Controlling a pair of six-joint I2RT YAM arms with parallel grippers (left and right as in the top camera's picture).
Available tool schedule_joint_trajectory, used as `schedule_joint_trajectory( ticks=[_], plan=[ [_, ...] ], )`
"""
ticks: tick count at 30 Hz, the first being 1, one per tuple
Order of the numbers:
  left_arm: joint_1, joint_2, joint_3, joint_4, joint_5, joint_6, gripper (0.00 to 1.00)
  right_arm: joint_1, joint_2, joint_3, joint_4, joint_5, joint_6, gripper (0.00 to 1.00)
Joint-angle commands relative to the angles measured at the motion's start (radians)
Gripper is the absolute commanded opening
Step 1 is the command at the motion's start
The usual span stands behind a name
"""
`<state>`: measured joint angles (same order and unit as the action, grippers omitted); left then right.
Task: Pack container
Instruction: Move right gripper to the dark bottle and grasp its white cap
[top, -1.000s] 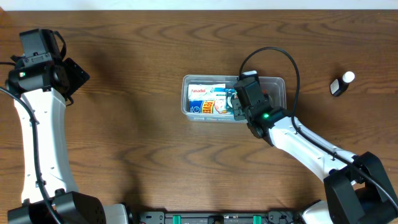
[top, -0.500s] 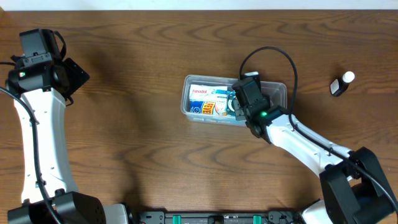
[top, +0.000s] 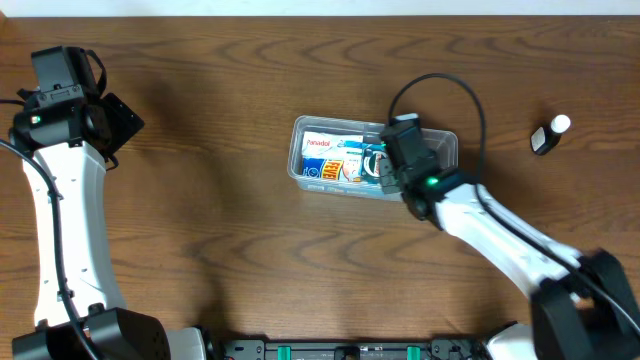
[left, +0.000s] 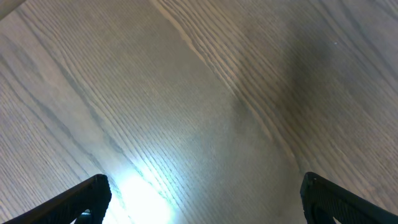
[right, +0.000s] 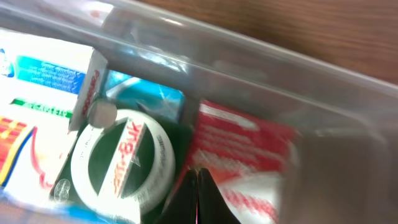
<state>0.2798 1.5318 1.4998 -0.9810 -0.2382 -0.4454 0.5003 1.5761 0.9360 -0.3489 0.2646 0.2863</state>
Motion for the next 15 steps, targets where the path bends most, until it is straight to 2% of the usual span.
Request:
schedule_joint_trajectory(
  ticks=[1, 6, 9, 11, 12, 13, 15],
  plan=[
    [0.003, 0.010, 0.009, -0.002, -0.002, -0.005, 0.98, -0.053, -0.134, 0.102, -0.090, -0.010, -0.034, 0.01],
    [0.003, 0.010, 0.009, -0.002, -0.002, -0.005, 0.98, -0.242, -0.236, 0.288, -0.377, -0.035, -0.073, 0.01],
    [0.003, 0.010, 0.009, -0.002, -0.002, -0.005, 0.98, -0.394, -0.246, 0.385, -0.460, -0.079, -0.144, 0.02],
    [0.003, 0.010, 0.009, -0.002, -0.002, -0.005, 0.98, -0.486, -0.243, 0.412, -0.458, -0.090, -0.208, 0.09],
    [0.003, 0.010, 0.009, -0.002, -0.002, -0.005, 0.98, -0.536, -0.243, 0.414, -0.442, -0.090, -0.238, 0.34],
    [0.003, 0.010, 0.009, -0.002, -0.002, -0.005, 0.98, -0.581, -0.241, 0.413, -0.427, -0.095, -0.268, 0.38],
    [0.003, 0.010, 0.009, -0.002, -0.002, -0.005, 0.98, -0.653, -0.228, 0.413, -0.410, -0.105, -0.319, 0.39]
  ],
)
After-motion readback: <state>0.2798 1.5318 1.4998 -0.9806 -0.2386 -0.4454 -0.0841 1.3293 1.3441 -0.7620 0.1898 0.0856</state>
